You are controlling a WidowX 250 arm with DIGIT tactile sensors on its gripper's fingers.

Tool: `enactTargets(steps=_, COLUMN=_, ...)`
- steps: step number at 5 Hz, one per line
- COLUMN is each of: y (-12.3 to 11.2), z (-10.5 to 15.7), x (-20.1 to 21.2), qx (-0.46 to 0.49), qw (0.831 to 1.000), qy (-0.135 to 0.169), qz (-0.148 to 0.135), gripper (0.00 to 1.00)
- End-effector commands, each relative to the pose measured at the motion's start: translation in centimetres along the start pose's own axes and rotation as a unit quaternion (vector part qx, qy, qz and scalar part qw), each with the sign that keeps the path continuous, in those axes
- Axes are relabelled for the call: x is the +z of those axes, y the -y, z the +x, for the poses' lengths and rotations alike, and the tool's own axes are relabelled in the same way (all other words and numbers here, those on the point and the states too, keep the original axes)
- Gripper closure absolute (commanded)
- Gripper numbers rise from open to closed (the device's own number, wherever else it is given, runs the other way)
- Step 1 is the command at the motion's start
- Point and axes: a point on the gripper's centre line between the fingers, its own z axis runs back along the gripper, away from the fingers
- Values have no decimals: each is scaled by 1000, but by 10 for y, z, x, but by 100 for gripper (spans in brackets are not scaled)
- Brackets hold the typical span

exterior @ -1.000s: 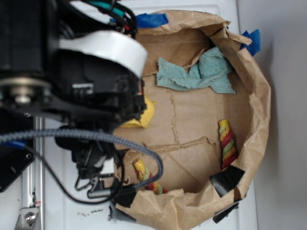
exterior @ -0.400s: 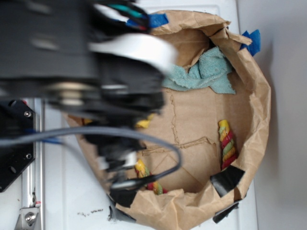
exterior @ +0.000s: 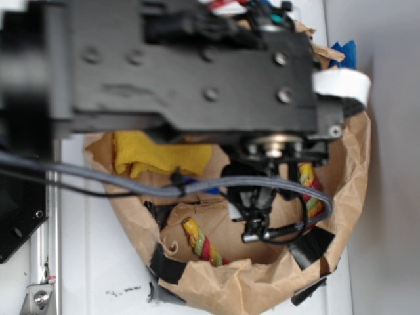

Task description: Grab the multicolored rope.

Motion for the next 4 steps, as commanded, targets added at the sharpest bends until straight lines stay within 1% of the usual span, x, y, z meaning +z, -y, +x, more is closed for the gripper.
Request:
enactTargets(steps=1, y=18, z=5, x=-45, qx=-159, qw=986, qy=-45, qz=-9, gripper=0)
enactTargets(steps=2, y=25, z=-11, x=-48, qx=-213, qw=971, qy=-100, qz=-53, gripper=0)
enactTargets(steps=4, y=25, z=-11, x=-48, qx=-213, qw=971, qy=-100, qz=-53, gripper=0)
